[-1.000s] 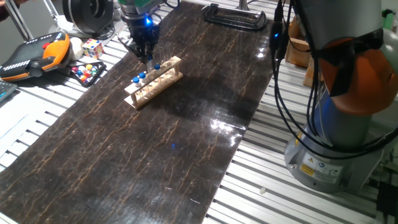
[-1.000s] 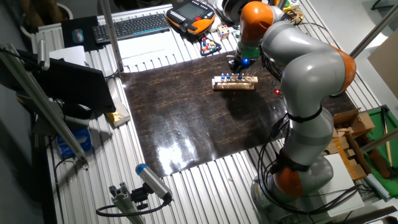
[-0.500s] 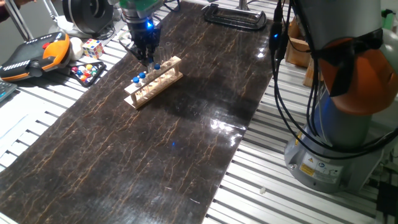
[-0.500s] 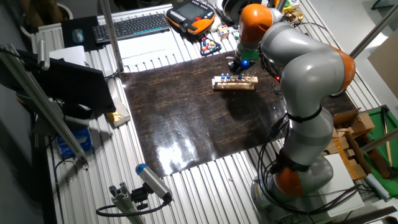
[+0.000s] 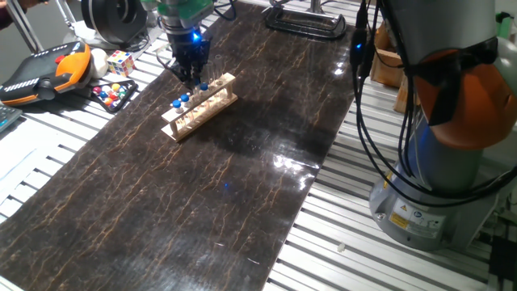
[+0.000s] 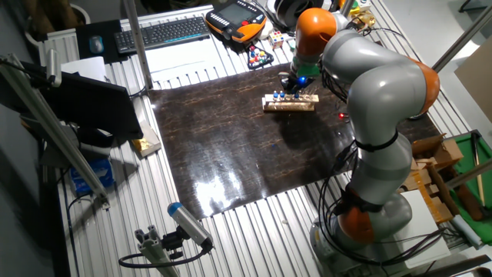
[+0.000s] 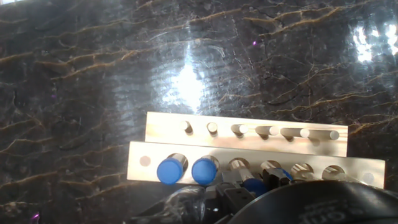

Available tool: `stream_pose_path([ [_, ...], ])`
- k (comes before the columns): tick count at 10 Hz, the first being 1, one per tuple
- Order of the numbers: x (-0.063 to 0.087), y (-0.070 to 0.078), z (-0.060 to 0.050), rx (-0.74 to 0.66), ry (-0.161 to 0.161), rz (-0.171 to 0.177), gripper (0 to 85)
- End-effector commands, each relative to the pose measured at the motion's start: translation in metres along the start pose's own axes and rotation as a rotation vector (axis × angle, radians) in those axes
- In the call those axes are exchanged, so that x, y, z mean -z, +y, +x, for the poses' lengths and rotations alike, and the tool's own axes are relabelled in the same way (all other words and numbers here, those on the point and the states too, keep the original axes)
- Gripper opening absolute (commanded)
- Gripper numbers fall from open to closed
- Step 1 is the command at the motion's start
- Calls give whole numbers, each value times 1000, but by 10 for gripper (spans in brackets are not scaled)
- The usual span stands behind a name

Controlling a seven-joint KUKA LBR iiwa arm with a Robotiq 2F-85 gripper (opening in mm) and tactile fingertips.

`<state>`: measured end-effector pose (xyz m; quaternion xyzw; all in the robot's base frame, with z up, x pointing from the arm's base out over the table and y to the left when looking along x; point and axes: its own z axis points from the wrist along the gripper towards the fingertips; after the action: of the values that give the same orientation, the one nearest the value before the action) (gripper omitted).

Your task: Shake the test tube

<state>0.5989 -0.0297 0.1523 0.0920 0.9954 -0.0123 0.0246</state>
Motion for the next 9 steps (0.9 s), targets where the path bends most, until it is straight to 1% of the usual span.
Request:
stream_pose_path([
  [1, -1, 0, 0, 0, 0, 0, 7],
  [4, -3, 0, 1, 1, -1, 0, 13],
  [5, -3, 0, 1, 5, -5, 2, 60],
  [6, -4, 0, 2, -1, -16, 2, 163],
  [7, -4, 1, 2, -4, -25, 9, 240],
  [8, -4, 1, 2, -10, -29, 8, 357],
  [9, -5, 1, 2, -7, -27, 3, 317],
])
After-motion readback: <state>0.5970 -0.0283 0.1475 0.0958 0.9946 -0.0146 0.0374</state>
